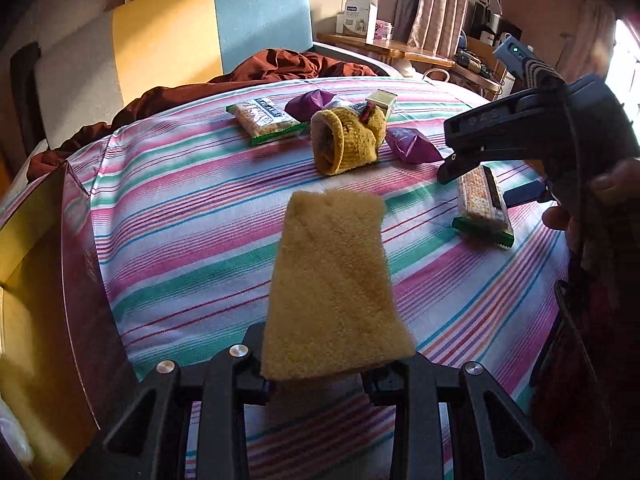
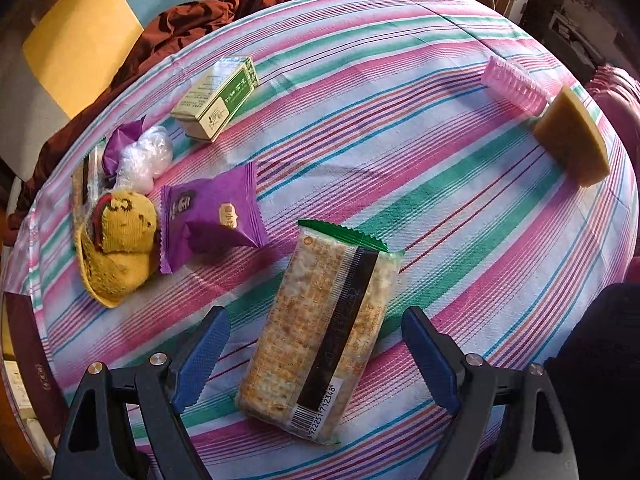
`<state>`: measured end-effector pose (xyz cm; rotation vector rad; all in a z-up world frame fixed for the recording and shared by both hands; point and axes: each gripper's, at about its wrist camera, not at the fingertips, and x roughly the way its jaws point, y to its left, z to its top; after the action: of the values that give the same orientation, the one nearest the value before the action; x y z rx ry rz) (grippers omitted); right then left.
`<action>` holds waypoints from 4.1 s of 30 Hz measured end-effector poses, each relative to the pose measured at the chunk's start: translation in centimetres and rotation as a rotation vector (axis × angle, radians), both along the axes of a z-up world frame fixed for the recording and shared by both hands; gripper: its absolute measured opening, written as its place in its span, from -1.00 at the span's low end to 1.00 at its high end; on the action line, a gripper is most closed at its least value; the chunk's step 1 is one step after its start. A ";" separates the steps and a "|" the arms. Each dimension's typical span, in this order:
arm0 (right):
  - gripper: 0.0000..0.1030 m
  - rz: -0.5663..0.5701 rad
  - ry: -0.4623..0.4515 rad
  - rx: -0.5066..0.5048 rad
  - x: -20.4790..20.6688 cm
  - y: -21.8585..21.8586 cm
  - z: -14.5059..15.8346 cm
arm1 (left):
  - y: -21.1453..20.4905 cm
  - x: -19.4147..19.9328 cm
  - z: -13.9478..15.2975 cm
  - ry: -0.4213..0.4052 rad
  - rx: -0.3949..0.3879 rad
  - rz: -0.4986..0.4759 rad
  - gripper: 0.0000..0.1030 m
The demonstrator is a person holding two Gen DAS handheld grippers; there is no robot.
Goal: Organize objects
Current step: 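Lift the yellow sponge with the left gripper while the right grasps the cracker pack, then carry the yellow sponge to the gold tray and release it with the left gripper, then carry the cracker pack to the gold tray and release it with the right gripper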
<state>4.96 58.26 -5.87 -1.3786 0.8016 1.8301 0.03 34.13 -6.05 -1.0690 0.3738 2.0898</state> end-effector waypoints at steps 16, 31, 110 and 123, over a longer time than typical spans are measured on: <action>0.02 0.151 -0.045 0.091 -1.2 -1.5 0.1 | -3.8 2.7 4.2 0.025 0.109 -0.020 -0.37; 0.02 0.206 -0.028 0.082 -1.1 -1.2 0.1 | -12.4 -0.8 8.5 0.035 0.213 0.184 -0.37; 0.02 1.368 0.232 0.123 -14.4 -40.9 4.6 | -36.1 -3.8 6.0 0.073 0.141 0.758 0.36; 0.29 1.403 0.219 -0.056 -14.4 -43.7 1.0 | -38.0 -3.7 4.9 0.042 0.140 0.805 0.37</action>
<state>-9.43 14.51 -4.85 -2.0108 -0.2044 2.9976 -3.72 -3.87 -1.17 -1.2123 -0.2359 2.7829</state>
